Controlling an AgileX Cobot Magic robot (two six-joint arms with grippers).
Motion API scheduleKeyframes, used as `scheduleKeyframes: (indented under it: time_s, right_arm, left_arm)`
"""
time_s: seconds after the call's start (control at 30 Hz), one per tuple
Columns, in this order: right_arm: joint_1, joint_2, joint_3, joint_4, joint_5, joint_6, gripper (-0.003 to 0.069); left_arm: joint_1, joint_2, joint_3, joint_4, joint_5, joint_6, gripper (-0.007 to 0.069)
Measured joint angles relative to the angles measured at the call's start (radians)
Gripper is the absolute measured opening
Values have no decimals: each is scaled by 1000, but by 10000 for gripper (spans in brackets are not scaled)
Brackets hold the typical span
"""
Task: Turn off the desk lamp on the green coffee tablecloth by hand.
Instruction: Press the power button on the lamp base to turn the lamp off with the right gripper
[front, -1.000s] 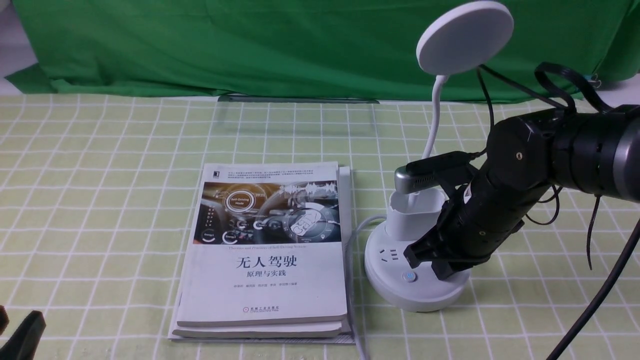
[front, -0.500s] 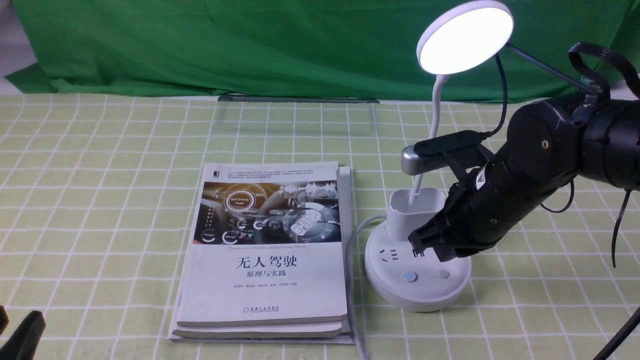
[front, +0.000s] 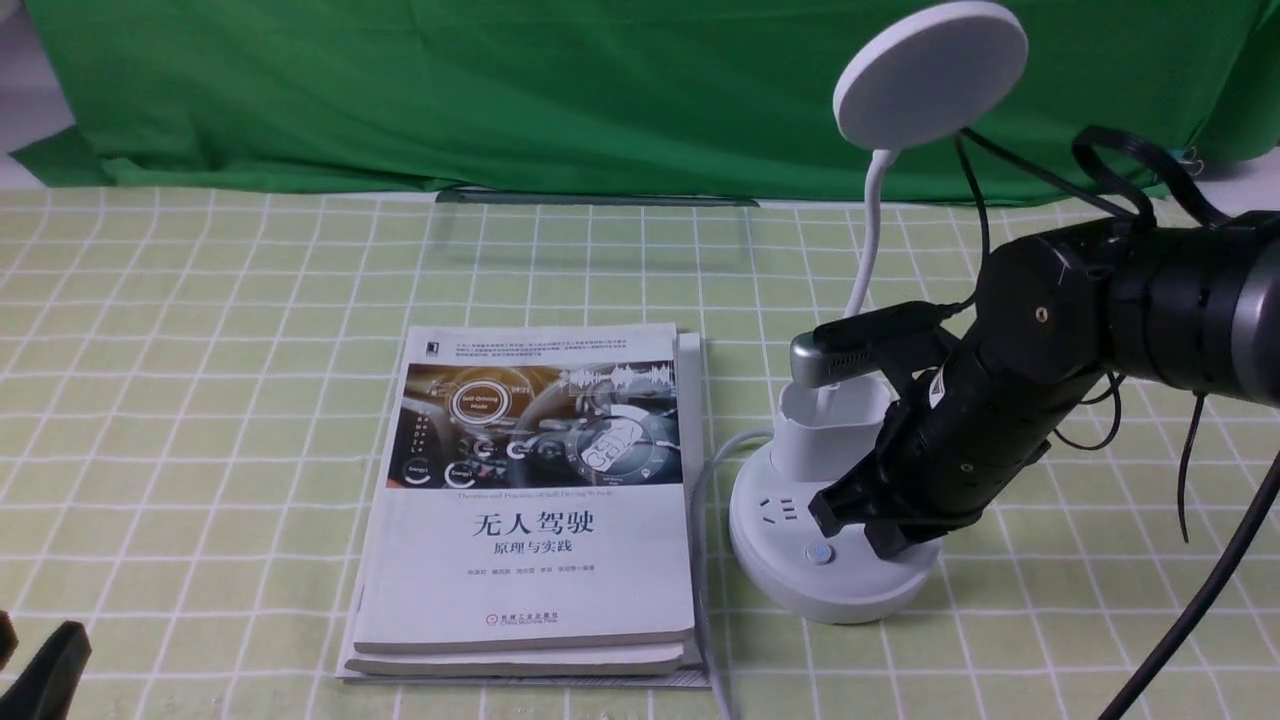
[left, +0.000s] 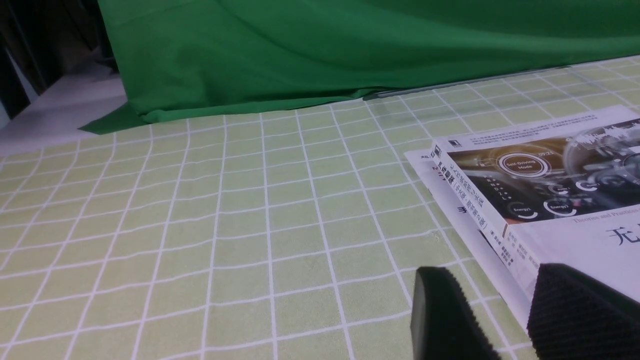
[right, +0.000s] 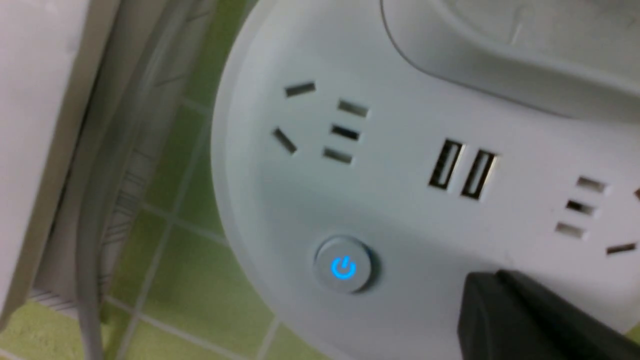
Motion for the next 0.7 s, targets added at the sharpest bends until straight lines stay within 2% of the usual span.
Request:
scheduleKeyframes:
  time_s: [0.37, 0.7]
  right_arm:
    - [0, -82, 3, -13, -12, 0, 43]
    - [0, -20, 7, -15, -21, 0, 43]
  left_arm:
    - [0, 0, 0, 0, 0, 0, 242]
    - [0, 0, 0, 0, 0, 0, 242]
